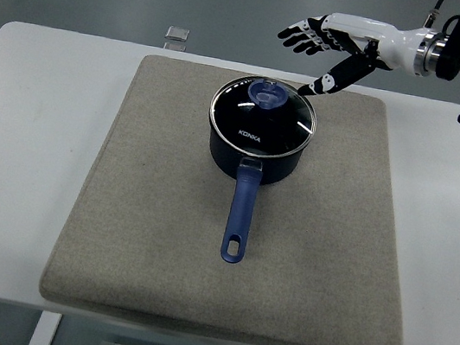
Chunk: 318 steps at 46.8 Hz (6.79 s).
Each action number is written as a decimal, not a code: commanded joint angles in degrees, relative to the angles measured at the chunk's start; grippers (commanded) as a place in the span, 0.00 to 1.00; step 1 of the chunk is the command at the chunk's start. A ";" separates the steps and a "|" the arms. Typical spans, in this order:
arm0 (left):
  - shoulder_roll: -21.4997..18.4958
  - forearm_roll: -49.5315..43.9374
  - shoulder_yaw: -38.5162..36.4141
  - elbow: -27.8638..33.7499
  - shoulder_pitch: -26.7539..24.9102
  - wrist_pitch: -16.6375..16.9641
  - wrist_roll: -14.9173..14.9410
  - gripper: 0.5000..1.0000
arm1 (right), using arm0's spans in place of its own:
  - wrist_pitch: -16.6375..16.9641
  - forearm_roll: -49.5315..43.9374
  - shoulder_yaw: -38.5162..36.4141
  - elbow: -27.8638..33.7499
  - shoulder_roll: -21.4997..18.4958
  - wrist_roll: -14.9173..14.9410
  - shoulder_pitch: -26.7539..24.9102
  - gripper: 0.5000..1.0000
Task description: Lift the pot lid and place it to the right of the pot.
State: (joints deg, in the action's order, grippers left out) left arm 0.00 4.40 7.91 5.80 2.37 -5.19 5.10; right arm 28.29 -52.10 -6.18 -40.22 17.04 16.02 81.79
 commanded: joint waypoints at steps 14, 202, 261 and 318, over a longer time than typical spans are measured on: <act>0.00 0.00 0.00 0.00 0.00 -0.08 0.00 1.00 | -0.51 -4.24 8.11 -0.21 -3.06 -0.11 5.66 0.79; 0.00 0.00 0.00 0.00 0.00 0.00 0.00 1.00 | -2.88 -9.95 13.83 -0.03 13.90 -0.11 -1.72 0.08; 0.00 0.00 0.00 0.00 0.00 0.00 0.00 1.00 | 1.33 -4.07 6.63 0.23 10.12 0.07 -3.92 0.81; 0.00 0.00 0.00 0.00 0.00 0.00 0.00 1.00 | 2.48 66.60 2.32 10.34 6.43 -1.07 -14.90 0.81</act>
State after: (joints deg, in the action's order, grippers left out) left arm 0.00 4.39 7.91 5.80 2.37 -5.19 5.10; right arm 30.72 12.44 -3.23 -29.91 23.65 15.29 67.32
